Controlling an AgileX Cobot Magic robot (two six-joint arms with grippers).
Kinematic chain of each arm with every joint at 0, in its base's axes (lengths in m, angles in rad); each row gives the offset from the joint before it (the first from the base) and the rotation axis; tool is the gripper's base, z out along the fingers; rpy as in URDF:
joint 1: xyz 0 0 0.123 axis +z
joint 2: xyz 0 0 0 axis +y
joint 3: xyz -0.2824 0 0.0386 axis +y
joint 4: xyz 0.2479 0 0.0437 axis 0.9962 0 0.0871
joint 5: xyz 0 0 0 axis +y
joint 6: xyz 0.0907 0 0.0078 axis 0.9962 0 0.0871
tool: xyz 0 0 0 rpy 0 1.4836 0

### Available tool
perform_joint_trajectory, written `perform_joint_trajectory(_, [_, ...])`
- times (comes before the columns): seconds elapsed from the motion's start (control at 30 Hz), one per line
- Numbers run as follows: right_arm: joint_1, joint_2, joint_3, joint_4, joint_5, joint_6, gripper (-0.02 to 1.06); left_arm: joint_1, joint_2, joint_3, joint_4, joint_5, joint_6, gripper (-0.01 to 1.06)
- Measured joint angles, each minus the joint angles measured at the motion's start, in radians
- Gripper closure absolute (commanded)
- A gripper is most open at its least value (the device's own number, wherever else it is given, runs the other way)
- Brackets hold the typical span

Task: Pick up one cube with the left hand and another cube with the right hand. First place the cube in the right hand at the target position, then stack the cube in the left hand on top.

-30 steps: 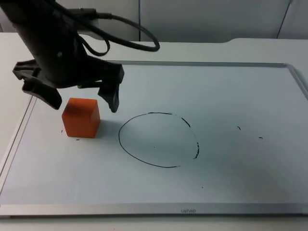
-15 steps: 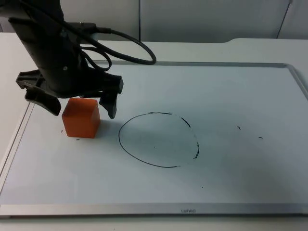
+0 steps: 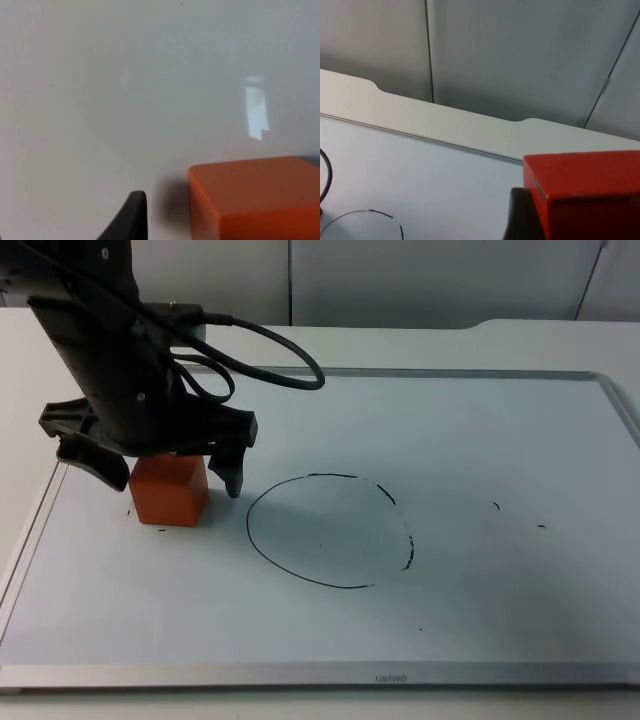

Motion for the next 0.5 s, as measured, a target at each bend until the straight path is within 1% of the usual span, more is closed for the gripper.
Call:
perform_joint_trajectory(0.1, [0.000, 0.000, 0.000, 0.000, -0.004, 0.000, 1.05, 0.000, 0.019, 0.000, 0.000, -0.001, 0.000, 0.01])
perform_joint_trajectory(0.2, [0.000, 0.000, 0.000, 0.000, -0.006, 0.000, 1.05, 0.000, 0.024, 0.000, 0.002, -0.001, 0.000, 0.04])
perform_joint_trajectory(0.23, [0.000, 0.000, 0.000, 0.000, -0.010, 0.000, 1.05, 0.000, 0.024, 0.000, 0.002, -0.001, -0.002, 0.09])
perform_joint_trajectory(0.3, [0.000, 0.000, 0.000, 0.000, -0.010, 0.000, 1.05, 0.000, 0.024, 0.000, 0.002, -0.001, -0.002, 0.22])
perform_joint_trajectory(0.33, [0.000, 0.000, 0.000, 0.000, -0.011, 0.000, 1.05, 0.000, 0.024, 0.000, 0.002, -0.001, -0.002, 0.22])
perform_joint_trajectory(0.37, [0.000, 0.000, 0.000, 0.000, -0.011, 0.000, 1.05, 0.000, 0.024, 0.000, 0.004, -0.001, -0.002, 0.28])
perform_joint_trajectory(0.47, [0.000, 0.000, 0.000, 0.000, -0.011, 0.000, 1.05, 0.000, 0.024, 0.000, 0.003, -0.001, -0.004, 0.55])
perform_joint_trajectory(0.5, [0.000, 0.000, 0.000, 0.000, -0.011, 0.000, 1.05, 0.000, 0.024, 0.000, 0.003, -0.001, -0.004, 0.55])
